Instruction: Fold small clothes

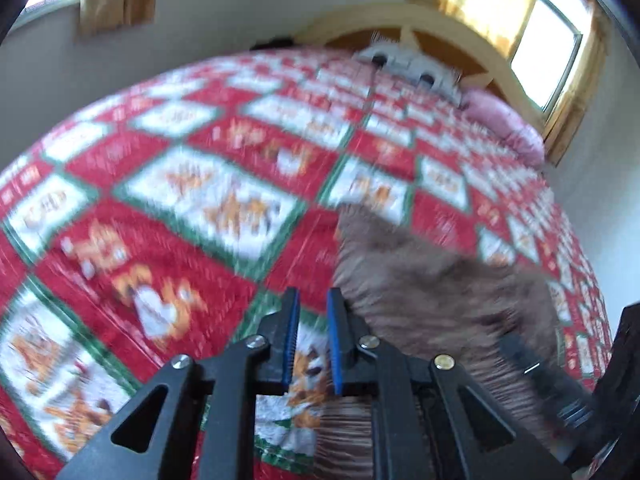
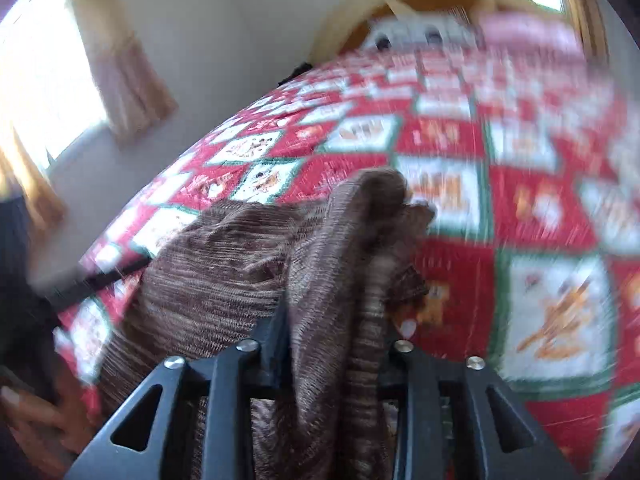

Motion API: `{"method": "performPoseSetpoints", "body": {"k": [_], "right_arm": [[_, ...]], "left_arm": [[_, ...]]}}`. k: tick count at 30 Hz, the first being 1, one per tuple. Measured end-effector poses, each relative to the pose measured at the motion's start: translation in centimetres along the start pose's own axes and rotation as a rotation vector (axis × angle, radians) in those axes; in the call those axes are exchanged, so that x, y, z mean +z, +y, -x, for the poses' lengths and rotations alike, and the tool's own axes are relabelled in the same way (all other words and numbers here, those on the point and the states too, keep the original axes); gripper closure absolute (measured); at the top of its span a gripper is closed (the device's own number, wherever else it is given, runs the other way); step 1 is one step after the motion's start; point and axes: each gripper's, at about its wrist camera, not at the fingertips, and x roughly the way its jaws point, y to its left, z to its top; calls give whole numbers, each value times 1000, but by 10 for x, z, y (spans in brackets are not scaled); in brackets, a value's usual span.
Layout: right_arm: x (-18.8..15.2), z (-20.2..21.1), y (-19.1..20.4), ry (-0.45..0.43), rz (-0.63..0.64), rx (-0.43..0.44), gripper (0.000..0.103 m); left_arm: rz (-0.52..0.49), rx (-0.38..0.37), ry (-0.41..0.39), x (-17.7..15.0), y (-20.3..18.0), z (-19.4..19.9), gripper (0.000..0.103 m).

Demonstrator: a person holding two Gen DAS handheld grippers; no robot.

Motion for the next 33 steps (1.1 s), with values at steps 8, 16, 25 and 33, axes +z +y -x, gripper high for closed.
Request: {"method": "performPoseSetpoints", "body": {"k": [8,16,25,33], "right_arm": [[-5,43,-47,-67,-171,14,52],[-46,137,-21,-142,-55,-18,52],[-117,146,38,-60,132,-5,53],[-131,119,31,9,125,-170,100]], "left_arm": [[3,13,22,-6,11,24,89],[-87,-18,13,-56,3,79,84],[-141,-34,-3,-86,-8,104,29],[-202,36,29,-117,-21,89,29]]}}
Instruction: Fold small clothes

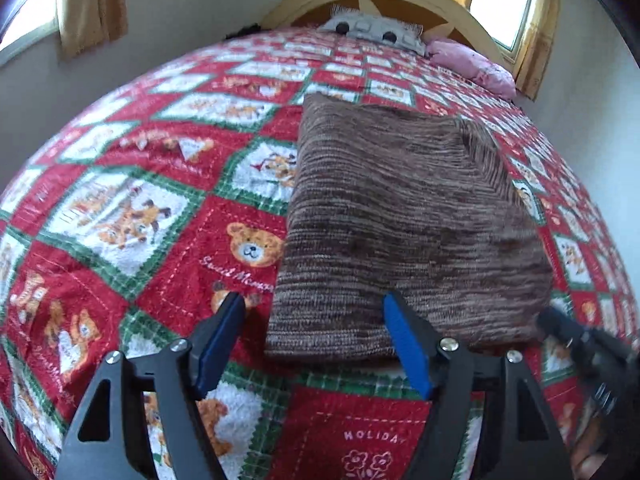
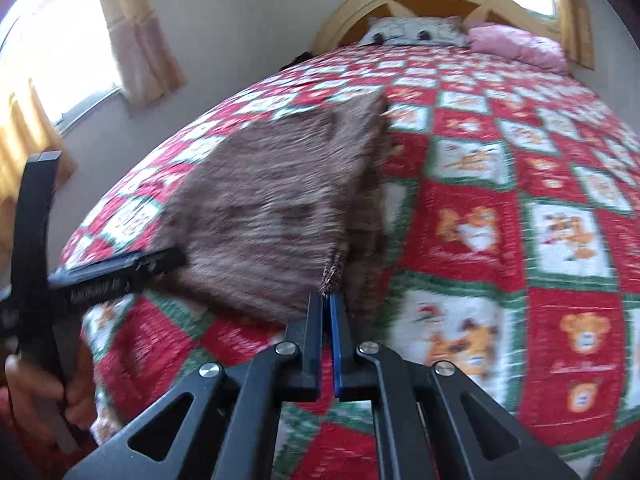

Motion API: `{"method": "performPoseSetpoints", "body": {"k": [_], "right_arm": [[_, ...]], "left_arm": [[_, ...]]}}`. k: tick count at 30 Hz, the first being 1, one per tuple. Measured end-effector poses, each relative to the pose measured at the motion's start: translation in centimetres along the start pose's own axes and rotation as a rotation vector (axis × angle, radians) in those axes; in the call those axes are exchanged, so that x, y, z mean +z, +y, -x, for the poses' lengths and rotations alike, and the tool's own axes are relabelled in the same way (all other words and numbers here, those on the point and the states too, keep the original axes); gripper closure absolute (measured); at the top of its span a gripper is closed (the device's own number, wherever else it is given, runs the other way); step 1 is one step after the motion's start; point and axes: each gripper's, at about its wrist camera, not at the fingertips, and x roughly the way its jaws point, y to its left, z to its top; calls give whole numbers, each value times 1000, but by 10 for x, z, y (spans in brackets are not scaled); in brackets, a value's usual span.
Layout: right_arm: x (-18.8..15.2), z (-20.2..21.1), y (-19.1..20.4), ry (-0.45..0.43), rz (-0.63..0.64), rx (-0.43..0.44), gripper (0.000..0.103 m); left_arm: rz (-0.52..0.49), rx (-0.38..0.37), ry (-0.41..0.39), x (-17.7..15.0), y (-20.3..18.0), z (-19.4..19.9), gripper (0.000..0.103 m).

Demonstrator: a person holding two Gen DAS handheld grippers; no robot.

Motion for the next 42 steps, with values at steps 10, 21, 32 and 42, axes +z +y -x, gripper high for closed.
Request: {"method": "performPoseSetpoints", "body": {"k": [10,21,32,42], "right_arm": [[2,12,-19,7,-63,48,100],[56,13,16,-127,60,-13,99],[46,-40,15,-13,117,-27,99],[109,-35,5,-80,66,18,99]], "left_arm": [[-82,110,-19,9,-10,12,25],[-104,131,-111,46,-25,15,25],[-117,168,-45,49,-33,-28,25],[-88,159,-49,67,-30,-36,22]]}}
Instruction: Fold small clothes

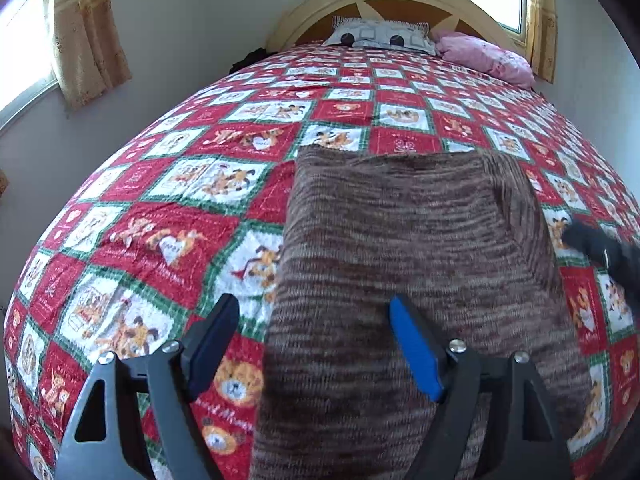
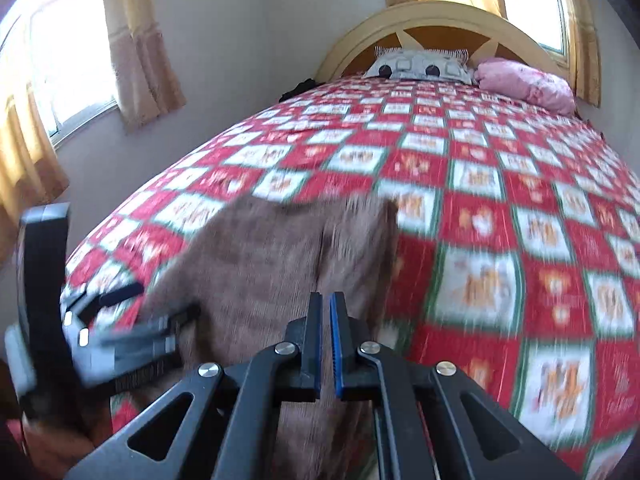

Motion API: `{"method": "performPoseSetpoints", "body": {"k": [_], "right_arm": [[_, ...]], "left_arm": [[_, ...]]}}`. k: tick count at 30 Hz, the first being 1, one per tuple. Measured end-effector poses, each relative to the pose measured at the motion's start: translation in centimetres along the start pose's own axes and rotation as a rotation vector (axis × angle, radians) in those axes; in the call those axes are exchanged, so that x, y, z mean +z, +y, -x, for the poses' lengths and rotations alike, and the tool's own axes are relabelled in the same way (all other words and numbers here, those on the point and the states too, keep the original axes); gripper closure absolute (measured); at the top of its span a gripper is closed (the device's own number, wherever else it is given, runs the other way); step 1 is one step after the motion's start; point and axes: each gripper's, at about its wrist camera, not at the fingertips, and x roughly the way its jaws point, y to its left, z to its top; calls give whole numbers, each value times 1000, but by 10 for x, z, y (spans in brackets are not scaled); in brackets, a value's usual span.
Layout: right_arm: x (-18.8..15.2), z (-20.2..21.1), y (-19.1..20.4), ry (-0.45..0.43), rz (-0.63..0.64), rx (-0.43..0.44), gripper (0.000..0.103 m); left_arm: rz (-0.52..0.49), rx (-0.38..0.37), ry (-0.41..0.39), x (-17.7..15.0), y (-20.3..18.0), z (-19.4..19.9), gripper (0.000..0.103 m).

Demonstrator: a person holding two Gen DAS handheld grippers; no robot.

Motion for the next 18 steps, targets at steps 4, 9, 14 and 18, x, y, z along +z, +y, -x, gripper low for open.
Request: {"method": "performPoseSetpoints", "body": {"k": [4,9,14,18], "right_arm": [[34,-49,-4,49,40,-5,99],[34,-107,-23,144,-13,-21,101],[41,-113,-19,147,-5,-61,101],[38,-105,-25,154,-52,-41,101]], "left_arm": [[6,24,6,3,-4,-11,12],[17,33,-1,2,-5,-19,6],[18,45,6,6,-7,-25,0],[28,36,27,4,-4,-24,0]]}}
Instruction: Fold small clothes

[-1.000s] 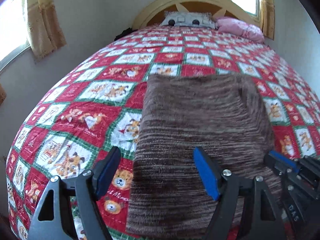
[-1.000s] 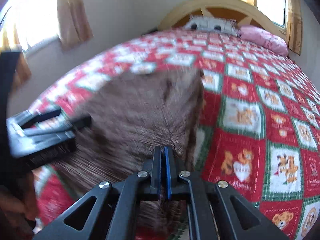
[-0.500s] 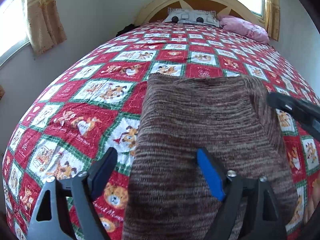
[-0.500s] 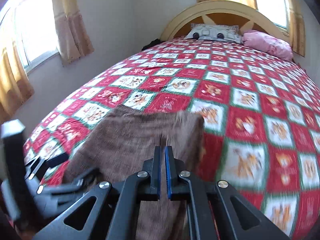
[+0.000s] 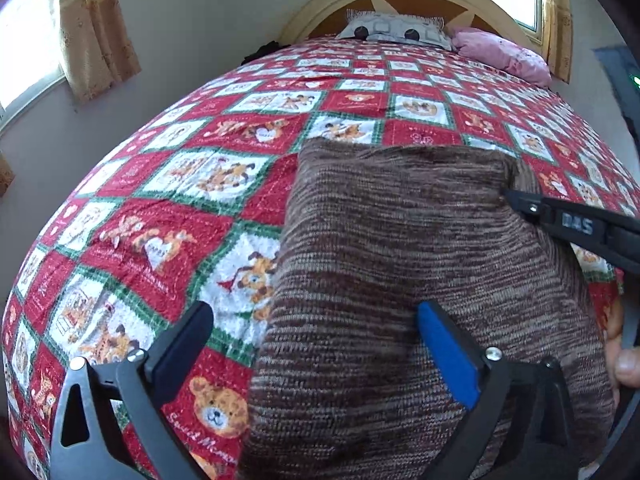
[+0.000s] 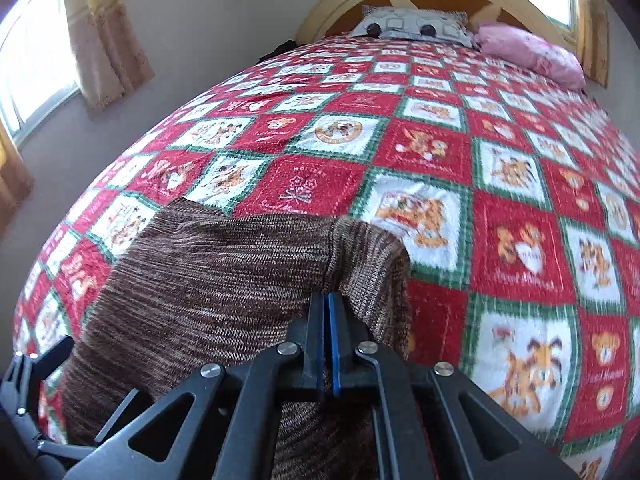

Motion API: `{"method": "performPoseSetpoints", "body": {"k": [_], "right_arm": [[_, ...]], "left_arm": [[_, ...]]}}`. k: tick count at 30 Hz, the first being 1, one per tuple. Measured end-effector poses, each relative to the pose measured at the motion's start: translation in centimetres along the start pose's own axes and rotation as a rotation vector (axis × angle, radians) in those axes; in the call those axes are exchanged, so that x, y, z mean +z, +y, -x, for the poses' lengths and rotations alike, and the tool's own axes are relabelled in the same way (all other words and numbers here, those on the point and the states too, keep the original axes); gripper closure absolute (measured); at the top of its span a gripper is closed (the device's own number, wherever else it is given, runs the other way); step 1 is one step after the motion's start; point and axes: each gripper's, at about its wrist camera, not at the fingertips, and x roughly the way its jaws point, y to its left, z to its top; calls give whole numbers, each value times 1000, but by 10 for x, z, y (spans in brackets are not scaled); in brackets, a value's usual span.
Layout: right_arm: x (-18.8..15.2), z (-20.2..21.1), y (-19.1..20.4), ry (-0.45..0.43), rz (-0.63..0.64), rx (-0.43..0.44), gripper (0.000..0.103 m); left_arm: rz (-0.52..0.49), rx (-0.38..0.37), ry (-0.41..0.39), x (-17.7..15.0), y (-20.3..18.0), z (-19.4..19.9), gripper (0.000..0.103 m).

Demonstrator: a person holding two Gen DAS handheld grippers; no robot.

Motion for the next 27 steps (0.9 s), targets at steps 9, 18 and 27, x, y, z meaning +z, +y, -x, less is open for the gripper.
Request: {"method": "performPoseSetpoints", "body": {"k": [9,18,27], "right_arm": [[-49,70,10,-81,-21,28,100],[-97,72,23,-93,26,-11,100],[-104,73,27,-130,49,-41,100]], "left_arm": [[-10,9,-4,-9,-3,4,0],[3,-17,-5,-9,-1,-1,0],[15,-57,10,-8,0,-8,0]]}}
